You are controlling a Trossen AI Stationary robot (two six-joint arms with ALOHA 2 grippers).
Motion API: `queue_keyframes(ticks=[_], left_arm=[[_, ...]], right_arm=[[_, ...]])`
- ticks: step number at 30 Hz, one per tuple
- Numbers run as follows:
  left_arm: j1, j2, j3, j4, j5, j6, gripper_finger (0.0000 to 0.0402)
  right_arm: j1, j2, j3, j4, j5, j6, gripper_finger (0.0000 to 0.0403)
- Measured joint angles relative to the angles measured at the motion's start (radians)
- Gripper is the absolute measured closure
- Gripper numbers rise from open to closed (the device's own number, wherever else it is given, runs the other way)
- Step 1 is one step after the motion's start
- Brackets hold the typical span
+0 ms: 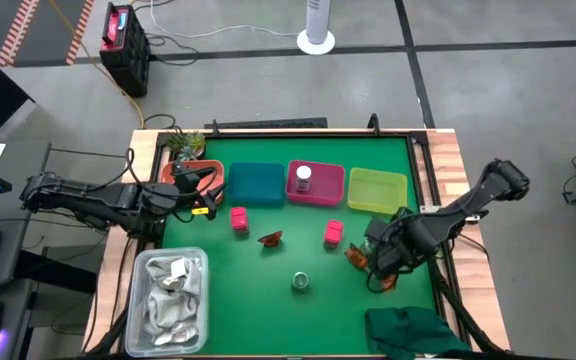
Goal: Sort spices by type
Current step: Put the white seasoning bottle into the red bin
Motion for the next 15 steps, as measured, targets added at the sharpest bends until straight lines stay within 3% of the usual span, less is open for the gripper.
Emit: queue_keyframes(ticks=[8,15], left_arm=[[0.000,0.000,0.000,-0.003,0.000,0.000,0.0146],[0.000,0.000,0.000,-0.005,0.027,0.000,0.0146]], right_arm=[[0.073,0.035,0.034,-0.013,-0.074,0.128,0.0040],[0.084,-0.004,0.034,-0.020,-0.127,0.234,0.0013]])
